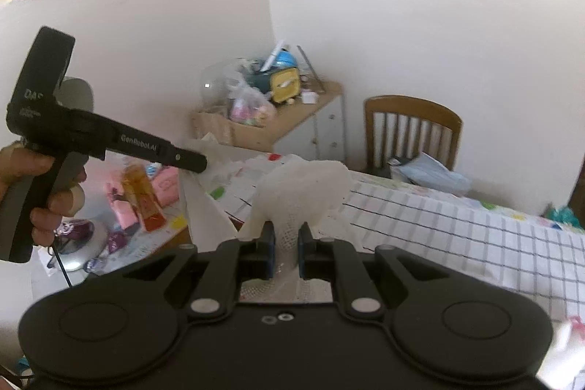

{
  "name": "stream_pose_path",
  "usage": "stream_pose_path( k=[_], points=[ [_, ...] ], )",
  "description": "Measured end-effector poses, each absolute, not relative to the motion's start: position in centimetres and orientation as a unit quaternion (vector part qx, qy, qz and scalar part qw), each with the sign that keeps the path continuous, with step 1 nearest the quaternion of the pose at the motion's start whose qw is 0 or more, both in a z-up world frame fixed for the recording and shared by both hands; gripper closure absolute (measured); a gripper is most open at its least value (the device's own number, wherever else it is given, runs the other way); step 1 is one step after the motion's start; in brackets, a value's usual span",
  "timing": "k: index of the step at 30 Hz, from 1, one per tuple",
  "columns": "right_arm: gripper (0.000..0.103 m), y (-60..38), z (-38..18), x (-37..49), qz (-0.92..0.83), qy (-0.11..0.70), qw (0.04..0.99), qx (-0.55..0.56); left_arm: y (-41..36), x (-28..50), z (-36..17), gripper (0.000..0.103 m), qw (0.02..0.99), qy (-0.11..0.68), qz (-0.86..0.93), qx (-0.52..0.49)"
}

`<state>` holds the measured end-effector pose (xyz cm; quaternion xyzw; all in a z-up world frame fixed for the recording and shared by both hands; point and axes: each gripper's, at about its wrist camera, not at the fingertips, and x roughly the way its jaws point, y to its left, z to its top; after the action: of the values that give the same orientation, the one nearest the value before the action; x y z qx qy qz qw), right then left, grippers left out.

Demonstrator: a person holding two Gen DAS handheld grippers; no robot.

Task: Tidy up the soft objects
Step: 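Carry the white cloth and mesh bag with both tools over the tin box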

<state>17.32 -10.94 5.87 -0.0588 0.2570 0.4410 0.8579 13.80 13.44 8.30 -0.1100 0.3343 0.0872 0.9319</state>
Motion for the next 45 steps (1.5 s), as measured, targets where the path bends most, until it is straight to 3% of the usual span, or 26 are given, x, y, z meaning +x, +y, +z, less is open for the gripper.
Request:
stream_pose_path(
  k=[10,24,36,45],
  points=[
    [0.092,-4.3,5.3,17.7,0.477,0.286,0.827,-0.078,17.4,12.0,7.2,0.096,0.923,0.341,0.125,-0.125],
    [0.092,3.7,-1.2,19.4,0.477,0.351,0.793,-0.147,20.5,13.5,-0.7,0.096,0.886,0.411,0.138,-0.167],
    [0.092,7.4,-5.3,21.6,0.481,0.350,0.775,-0.214,21.3,14.1,-6.4,0.096,0.858,0.462,0.139,-0.178],
    [0.090,8.6,-7.5,23.2,0.485,0.381,0.762,-0.199,20.7,14.2,-9.4,0.096,0.844,0.489,0.131,-0.177]
  ],
)
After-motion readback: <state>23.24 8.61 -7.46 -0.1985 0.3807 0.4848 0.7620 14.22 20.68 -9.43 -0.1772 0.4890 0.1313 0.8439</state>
